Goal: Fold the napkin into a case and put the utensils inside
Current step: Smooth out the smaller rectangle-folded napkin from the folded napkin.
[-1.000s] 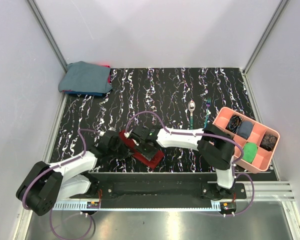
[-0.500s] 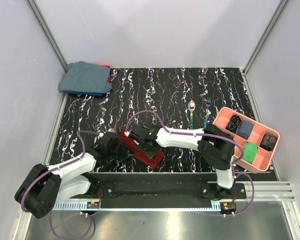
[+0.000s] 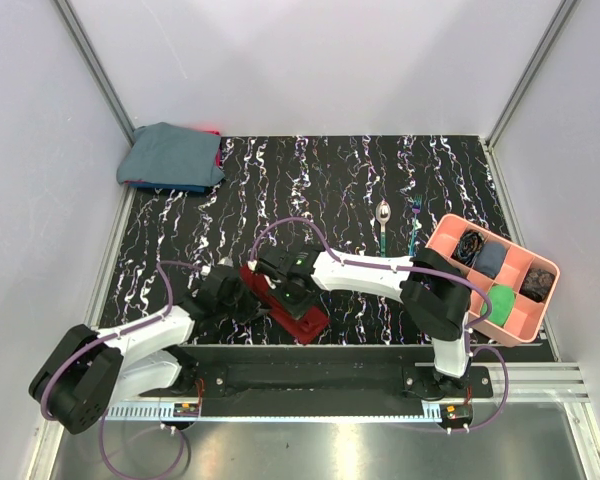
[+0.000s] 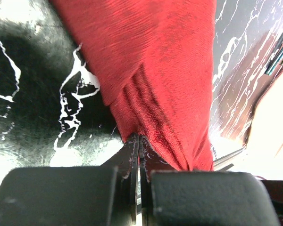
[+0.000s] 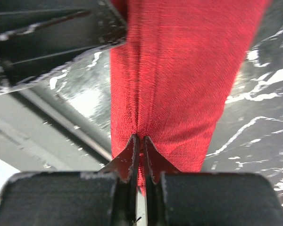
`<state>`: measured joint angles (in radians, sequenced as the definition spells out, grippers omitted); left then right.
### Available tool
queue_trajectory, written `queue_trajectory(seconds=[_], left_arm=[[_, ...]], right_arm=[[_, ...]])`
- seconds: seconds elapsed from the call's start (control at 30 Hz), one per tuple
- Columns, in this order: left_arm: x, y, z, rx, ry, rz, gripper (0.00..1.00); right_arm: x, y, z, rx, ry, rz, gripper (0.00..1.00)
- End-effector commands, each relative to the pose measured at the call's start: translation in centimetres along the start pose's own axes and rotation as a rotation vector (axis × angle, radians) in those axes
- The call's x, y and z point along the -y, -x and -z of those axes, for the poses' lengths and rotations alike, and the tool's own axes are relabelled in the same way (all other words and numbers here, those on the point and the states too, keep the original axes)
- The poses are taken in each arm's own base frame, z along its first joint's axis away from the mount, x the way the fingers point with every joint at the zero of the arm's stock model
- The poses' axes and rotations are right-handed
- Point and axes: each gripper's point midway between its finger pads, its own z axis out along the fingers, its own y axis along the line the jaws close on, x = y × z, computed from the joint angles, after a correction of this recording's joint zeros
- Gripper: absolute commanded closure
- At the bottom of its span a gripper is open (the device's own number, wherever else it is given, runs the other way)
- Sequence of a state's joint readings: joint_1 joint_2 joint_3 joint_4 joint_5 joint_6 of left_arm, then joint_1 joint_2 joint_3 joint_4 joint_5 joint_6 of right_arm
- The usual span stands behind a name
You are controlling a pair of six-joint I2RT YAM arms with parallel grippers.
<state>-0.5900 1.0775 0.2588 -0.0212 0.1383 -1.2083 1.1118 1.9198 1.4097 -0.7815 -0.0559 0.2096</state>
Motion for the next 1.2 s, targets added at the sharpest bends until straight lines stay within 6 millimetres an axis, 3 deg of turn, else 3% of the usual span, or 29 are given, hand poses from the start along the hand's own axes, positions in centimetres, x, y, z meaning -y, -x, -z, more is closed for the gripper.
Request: queue_trajectory(seconds=[0.0,0.13,0.3,0.53,0.73,0.9,1.17], left_arm=[[-0.7,0.0,-0.2,0.028,0.021,0.005,1.00],[-0.6,-0.1,-0.2,0.037,0.019,0.003,1.00],[0.1,-0.5,0.7,0.018,-0.028,-0.061,0.98],[0.4,-1.8,2.6,-0.042,-0.052,-0.065,0.96],[0.5,-2.2,1.8,-0.074,-0.050,-0.050,0.98],[3.3,-1.7,1.2,-0.075,-0.142,-0.054,0.99],[5.4,-0.6,1.1,-0.032,-0.195,-0.059,1.00]], right_arm=[[-3.2,0.9,1.4,0.011,0.145,-0.044,0.99],[-3.8,0.8,0.4,0.001,0.189,-0.094,0.99],[-2.9,0.8,-0.5,0.013,0.183,-0.133,1.00],[-0.3,1.6,-0.5,0.059,0.162,-0.234,1.00],[2.4,3.8,-0.4,0.119,0.150,-0.311,1.00],[2.7,5.1,-0.3,0.135,0.160,-0.316,1.00],[2.6,4.9,-0.4,0.130,0.167,-0.320,1.00]])
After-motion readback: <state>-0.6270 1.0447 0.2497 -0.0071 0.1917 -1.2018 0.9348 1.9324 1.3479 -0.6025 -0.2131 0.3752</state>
